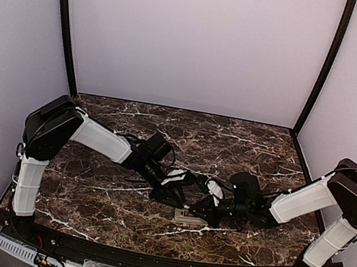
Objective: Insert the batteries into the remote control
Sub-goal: Pass from the right arm to the left
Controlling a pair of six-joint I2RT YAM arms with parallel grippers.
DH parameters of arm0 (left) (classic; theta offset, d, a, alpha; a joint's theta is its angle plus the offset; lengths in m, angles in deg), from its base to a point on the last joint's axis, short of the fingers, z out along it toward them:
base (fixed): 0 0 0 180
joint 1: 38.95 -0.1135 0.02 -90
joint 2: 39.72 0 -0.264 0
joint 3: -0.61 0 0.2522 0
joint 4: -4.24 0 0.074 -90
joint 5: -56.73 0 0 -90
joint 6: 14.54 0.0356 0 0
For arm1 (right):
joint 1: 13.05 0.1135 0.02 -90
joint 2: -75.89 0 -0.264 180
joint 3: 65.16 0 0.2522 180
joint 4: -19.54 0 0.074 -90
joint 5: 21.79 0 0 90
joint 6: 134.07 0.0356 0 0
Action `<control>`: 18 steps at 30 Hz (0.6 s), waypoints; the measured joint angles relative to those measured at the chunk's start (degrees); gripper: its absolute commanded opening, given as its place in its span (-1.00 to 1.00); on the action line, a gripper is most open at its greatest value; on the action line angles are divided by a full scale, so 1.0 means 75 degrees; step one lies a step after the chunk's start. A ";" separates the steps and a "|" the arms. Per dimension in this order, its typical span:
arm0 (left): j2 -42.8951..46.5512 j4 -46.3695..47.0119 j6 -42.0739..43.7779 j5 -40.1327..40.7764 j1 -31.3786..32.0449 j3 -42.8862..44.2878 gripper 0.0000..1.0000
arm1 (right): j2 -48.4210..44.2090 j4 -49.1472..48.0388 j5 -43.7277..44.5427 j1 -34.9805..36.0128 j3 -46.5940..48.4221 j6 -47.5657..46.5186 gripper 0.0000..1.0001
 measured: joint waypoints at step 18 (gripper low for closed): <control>0.0055 0.1174 -0.0612 -0.0347 -0.0219 -0.0560 -0.01 | -0.0038 -0.0251 0.0009 -0.0009 -0.0163 0.0017 -0.85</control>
